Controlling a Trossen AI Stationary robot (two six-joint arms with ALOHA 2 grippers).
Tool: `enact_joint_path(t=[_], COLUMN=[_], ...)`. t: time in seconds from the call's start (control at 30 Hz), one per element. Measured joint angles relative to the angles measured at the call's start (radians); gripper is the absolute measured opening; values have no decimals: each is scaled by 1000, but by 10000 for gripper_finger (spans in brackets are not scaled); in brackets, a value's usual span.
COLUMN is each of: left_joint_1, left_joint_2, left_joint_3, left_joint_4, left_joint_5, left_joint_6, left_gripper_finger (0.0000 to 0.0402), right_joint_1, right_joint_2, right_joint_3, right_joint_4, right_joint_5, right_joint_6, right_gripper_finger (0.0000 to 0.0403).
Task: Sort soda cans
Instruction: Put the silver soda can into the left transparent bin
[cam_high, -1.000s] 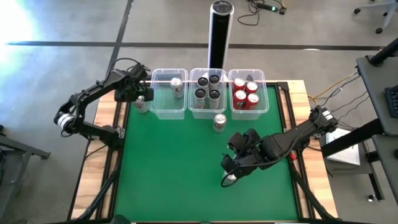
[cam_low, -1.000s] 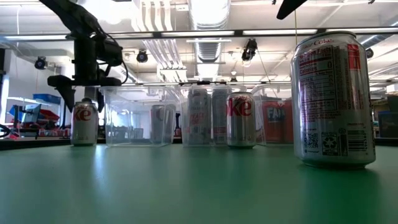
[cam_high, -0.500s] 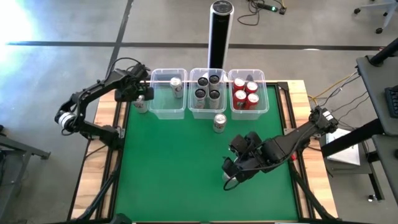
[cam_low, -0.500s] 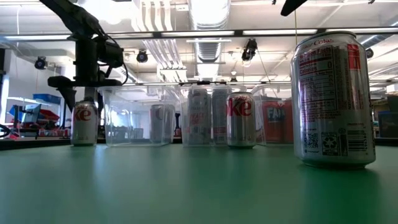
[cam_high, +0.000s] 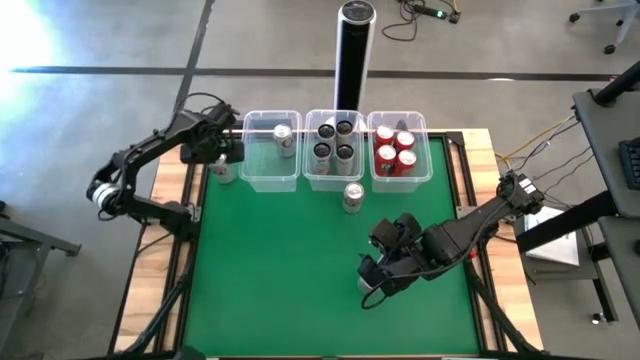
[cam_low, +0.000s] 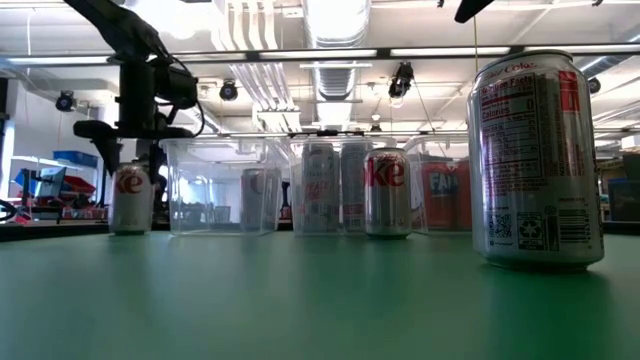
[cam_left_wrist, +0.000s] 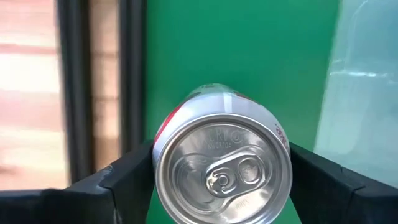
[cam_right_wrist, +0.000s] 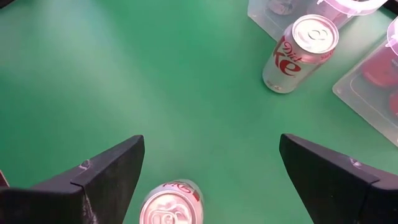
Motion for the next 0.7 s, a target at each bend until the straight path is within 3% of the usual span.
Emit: enact_joint_path(t=[0.27,0.47,0.57,0.7], left_joint_1=[0,0,0,0], left_joint_2=[-114,-165,-171,-190], left_joint_3=[113,347,475,510], left_joint_4=[-141,-232,-237,-273], left_joint_5=[-58,-139,-136,-66], left_joint_6=[38,81,87,110], left_gripper_finger=[284,284,284,284], right_joint_1=[2,-5,-18,-26], right_joint_2=[0,-2,-5,-11], right_joint_3=[0,0,0,0], right_joint_4=[-3,-3,-3,-3], right_joint_5=[0,1,3,11], right_joint_6=[-17,-63,-79,-91], right_gripper_finger=[368,368,368,368])
